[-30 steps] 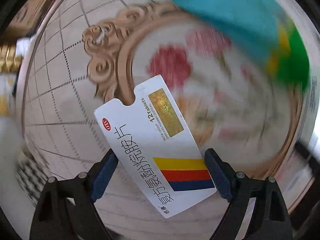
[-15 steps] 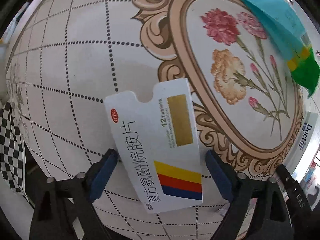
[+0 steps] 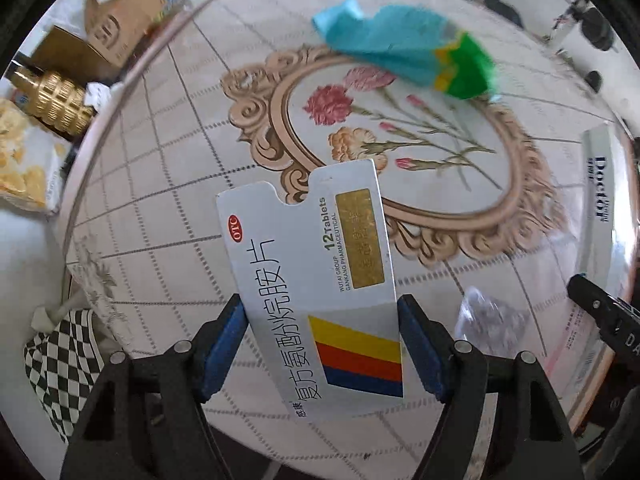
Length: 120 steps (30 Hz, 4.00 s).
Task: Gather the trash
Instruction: 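Carry both white boxes over the bin and open both tools to drop them, then move both open tools back over the table, then grasp the teal-green snack bag with the left tool while the right tool grasps the foil blister pack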
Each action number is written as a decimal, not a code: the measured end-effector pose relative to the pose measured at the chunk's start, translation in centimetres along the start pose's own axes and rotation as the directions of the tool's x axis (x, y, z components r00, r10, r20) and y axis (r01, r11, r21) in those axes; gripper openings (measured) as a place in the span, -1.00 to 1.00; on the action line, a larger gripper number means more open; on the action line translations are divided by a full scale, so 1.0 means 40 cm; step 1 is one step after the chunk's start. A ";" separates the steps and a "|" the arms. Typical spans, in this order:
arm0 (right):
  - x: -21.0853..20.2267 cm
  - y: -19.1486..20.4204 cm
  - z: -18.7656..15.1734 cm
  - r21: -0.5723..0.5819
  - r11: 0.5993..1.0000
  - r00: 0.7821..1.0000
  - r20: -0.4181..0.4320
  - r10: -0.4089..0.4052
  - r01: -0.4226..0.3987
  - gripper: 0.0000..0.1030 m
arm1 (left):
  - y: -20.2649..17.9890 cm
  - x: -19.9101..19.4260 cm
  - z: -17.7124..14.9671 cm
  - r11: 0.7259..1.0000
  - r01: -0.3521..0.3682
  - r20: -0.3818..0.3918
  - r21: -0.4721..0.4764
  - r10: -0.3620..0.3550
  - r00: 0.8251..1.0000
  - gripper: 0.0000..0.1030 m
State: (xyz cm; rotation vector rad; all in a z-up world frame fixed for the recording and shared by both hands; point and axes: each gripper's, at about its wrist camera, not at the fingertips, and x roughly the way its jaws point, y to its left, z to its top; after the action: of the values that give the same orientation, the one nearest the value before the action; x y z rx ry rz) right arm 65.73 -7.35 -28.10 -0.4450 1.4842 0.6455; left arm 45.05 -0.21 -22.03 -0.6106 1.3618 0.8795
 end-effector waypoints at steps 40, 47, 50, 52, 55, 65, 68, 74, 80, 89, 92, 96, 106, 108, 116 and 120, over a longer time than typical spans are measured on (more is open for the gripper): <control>0.945 0.276 -1.027 -0.265 0.945 0.864 -0.502 0.036 -0.194 -0.06 | 0.400 1.044 -0.746 0.926 0.285 -0.379 -0.249 -0.363 0.851 0.45; 1.141 0.271 -1.007 -0.248 0.944 0.841 -0.538 0.055 -0.220 0.00 | 0.404 1.195 -0.723 0.917 0.317 -0.417 -0.241 -0.393 0.820 0.72; 1.161 0.276 -1.001 -0.265 0.940 0.861 -0.505 0.054 -0.214 1.00 | 0.427 1.193 -0.730 0.929 0.278 -0.410 -0.246 -0.359 0.838 0.83; 1.149 0.268 -0.999 -0.292 0.939 0.886 -0.464 0.026 -0.180 1.00 | 0.438 1.174 -0.747 0.932 0.254 -0.404 -0.258 -0.343 0.848 0.84; 1.128 0.268 -0.996 -0.321 0.937 0.907 -0.421 -0.010 -0.139 1.00 | 0.469 1.126 -0.770 0.946 0.180 -0.352 -0.269 -0.270 0.896 0.84; 0.938 0.277 -0.995 -0.376 0.926 0.959 -0.245 -0.142 0.042 1.00 | 0.461 0.973 -0.815 0.980 0.048 -0.267 -0.191 -0.099 0.959 0.84; 0.869 0.282 -0.999 -0.371 0.928 0.962 -0.236 -0.137 0.042 1.00 | 0.456 0.914 -0.821 0.983 0.043 -0.259 -0.179 -0.089 0.962 0.84; 0.693 0.300 -1.007 -0.382 0.923 0.972 -0.202 -0.118 0.032 1.00 | 0.455 0.769 -0.836 0.979 0.057 -0.239 -0.195 -0.104 0.965 0.84; 0.475 0.314 -1.011 -0.411 0.911 0.984 -0.143 -0.107 0.039 1.00 | 0.469 0.603 -0.843 0.970 0.065 -0.210 -0.236 -0.116 0.971 0.83; 0.163 0.311 -1.002 -0.375 0.927 0.993 -0.100 -0.065 0.022 1.00 | 0.487 0.305 -0.852 0.975 0.070 -0.144 -0.211 -0.102 0.984 0.84; 0.054 0.316 -0.998 -0.365 0.931 0.995 -0.094 -0.042 0.005 1.00 | 0.500 0.203 -0.850 0.977 0.068 -0.116 -0.202 -0.093 0.989 0.84; -0.076 0.326 -0.984 -0.347 0.938 0.997 -0.078 -0.008 -0.020 1.00 | 0.519 0.067 -0.829 0.983 0.001 -0.071 -0.183 -0.015 0.997 0.84; -0.297 0.321 -0.811 -0.236 0.967 0.995 -0.002 0.101 -0.099 1.00 | 0.533 -0.110 -0.694 0.977 -0.028 0.080 -0.211 0.046 0.996 0.84; -0.304 0.295 -0.742 -0.185 0.978 0.994 0.020 0.104 -0.099 1.00 | 0.513 -0.115 -0.640 0.977 -0.031 0.097 -0.209 0.052 0.994 0.84; -0.167 0.145 -0.351 -0.031 0.999 1.000 0.004 0.019 -0.019 1.00 | 0.331 0.015 -0.327 0.985 -0.016 0.042 -0.172 0.024 0.999 1.00; -0.035 0.112 -0.180 -0.010 0.999 0.998 -0.058 -0.036 0.035 1.00 | 0.255 0.112 -0.210 0.982 -0.035 -0.044 -0.188 0.027 0.999 1.00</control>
State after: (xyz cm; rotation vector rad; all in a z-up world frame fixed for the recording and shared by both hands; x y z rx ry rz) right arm 57.38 -8.72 -26.59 -0.4993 1.5253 0.6155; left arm 31.81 -0.54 -26.41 -0.7578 1.3369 1.0342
